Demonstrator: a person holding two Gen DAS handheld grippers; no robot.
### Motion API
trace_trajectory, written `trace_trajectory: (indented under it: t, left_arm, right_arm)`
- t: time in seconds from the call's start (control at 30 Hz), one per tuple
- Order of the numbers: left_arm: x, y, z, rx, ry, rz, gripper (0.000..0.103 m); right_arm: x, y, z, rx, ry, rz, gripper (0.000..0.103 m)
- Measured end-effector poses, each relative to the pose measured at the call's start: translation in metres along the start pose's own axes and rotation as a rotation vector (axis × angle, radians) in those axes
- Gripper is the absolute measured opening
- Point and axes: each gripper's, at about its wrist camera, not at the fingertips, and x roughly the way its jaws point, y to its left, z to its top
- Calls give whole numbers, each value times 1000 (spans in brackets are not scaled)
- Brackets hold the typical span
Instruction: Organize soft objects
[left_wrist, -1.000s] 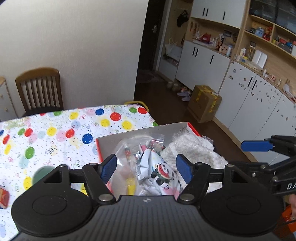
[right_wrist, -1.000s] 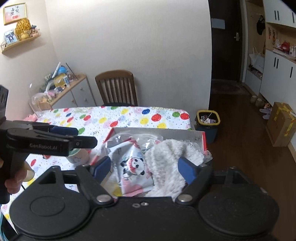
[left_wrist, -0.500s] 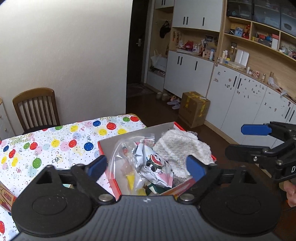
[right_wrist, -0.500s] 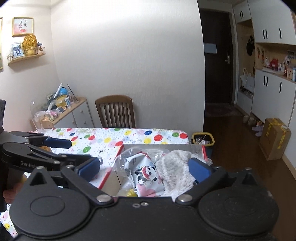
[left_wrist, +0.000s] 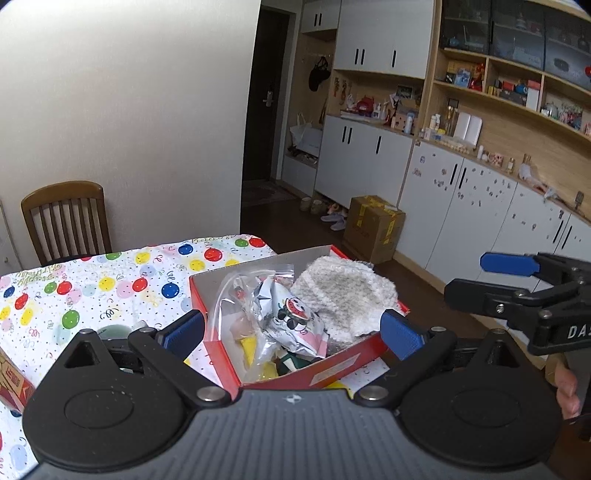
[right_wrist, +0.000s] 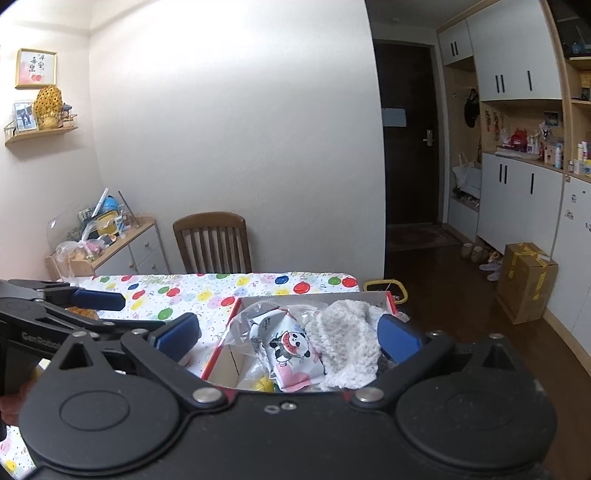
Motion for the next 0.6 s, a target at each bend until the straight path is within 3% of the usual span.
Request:
trace_trajectory:
  t: [0.6]
  left_arm:
    - [-29, -6, -14, -4, -48, -3, 102]
  right_arm:
    - [-14, 18, -12, 10, -2, -38, 103]
